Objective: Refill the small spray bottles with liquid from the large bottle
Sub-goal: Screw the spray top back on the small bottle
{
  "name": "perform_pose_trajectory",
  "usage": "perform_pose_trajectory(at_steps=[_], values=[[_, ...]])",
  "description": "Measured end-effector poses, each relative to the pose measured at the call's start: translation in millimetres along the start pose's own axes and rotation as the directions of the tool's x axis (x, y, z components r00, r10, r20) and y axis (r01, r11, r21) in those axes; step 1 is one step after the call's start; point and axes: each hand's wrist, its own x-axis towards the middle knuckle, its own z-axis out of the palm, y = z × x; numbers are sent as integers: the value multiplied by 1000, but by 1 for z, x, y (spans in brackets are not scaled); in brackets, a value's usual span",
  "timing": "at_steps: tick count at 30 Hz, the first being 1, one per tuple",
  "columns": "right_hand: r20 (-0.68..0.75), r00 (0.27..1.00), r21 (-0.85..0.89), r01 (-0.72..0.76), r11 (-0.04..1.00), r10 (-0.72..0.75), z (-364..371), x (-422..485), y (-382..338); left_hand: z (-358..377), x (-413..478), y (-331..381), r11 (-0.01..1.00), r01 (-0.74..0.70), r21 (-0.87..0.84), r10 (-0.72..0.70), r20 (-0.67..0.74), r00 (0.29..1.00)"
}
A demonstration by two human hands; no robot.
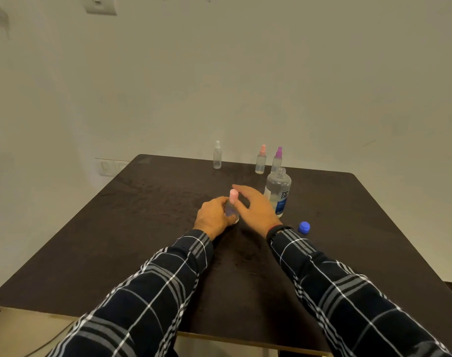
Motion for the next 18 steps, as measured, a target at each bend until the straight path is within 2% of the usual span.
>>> perform_pose_trajectory(at_steps=[5,7,9,11,18], values=[[-283,955,-17,-103,994,94,-3,-9,-8,1,1,0,1000,18,-6,-18,-4,1000],[-255,963,38,-80,996,87,-4,-7,-9,2,2,0,1000,20,-3,-20,0,1000],[-80,994,137,-64,988,75,-2,-4,-12,3,2,-2,1000,7,-1,-7,-8,1000],[24,997,131,-74,989,71,2,-1,-13,3,2,-2,1000,-1,7,1,-12,1000],[-106,985,-52,-144,988,138,6,8,-22,3,6,-2,999,11,37,-11,0,1000]])
